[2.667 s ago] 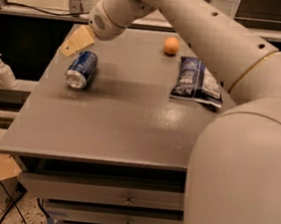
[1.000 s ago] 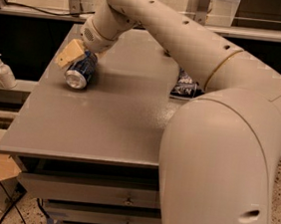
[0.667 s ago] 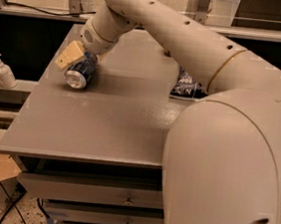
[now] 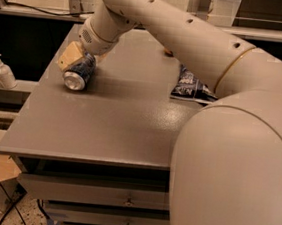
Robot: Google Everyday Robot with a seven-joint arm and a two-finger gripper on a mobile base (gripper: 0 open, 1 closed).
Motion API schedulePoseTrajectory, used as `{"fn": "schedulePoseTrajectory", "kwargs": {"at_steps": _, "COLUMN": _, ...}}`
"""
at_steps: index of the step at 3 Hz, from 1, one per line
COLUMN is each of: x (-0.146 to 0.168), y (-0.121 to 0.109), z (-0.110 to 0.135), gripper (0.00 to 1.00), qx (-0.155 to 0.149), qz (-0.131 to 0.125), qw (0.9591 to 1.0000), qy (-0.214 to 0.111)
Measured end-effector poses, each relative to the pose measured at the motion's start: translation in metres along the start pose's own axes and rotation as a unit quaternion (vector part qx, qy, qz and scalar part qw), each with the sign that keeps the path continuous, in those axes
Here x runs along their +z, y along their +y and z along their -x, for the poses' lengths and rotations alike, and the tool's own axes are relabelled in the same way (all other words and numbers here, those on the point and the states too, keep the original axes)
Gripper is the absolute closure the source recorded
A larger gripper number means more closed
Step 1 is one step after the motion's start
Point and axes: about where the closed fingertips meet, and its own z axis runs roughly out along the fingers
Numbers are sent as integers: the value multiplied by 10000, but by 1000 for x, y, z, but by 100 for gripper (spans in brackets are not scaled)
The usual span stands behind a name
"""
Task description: Place pepsi can upright
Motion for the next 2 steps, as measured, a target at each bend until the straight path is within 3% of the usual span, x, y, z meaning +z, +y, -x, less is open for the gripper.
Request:
{"fn": "schedulePoseTrajectory", "kwargs": {"at_steps": 1, "x": -3, "y": 3, "z": 7, "gripper": 61, "qx": -110, "qz": -17, "qw": 9999, "qy": -74}}
{"fn": "schedulePoseTrajectory", "kwargs": {"at_steps": 2, "x": 5, "y": 4, "z": 11, "gripper": 83, "qx": -164, "qz": 158, "qw": 9997, "qy": -109}}
